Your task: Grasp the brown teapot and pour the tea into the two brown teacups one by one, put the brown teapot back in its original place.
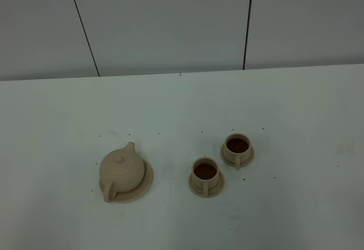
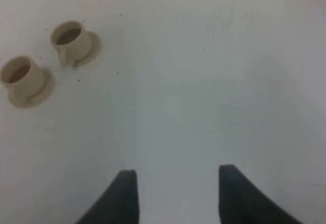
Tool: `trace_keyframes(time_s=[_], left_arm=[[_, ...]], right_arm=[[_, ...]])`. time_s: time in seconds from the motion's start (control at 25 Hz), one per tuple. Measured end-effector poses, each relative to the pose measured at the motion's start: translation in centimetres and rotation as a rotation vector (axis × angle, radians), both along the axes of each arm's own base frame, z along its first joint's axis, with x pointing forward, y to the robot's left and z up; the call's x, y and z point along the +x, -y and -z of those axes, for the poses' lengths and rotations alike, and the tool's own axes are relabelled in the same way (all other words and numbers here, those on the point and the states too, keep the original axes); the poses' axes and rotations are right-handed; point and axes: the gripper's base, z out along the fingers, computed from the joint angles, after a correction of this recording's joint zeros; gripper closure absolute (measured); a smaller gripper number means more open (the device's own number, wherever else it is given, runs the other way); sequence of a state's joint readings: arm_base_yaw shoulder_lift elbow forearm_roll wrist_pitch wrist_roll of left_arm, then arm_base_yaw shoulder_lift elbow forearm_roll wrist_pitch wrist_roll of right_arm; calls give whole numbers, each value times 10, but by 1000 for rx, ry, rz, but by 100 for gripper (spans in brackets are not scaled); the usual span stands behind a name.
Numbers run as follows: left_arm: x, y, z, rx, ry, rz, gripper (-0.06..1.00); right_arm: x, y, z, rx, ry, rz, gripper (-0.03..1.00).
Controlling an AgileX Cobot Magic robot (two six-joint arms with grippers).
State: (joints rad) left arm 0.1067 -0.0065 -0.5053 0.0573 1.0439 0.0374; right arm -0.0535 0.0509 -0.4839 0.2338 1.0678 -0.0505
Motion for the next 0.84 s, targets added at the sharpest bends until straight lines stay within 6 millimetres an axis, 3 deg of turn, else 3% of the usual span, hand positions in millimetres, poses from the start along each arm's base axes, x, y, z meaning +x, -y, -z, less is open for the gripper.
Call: trace_keyframes(time_s=[0.84], left_arm=[[0, 0, 0, 1, 0, 1, 64]], right_arm=[[0, 0, 0, 0, 0, 0, 61]])
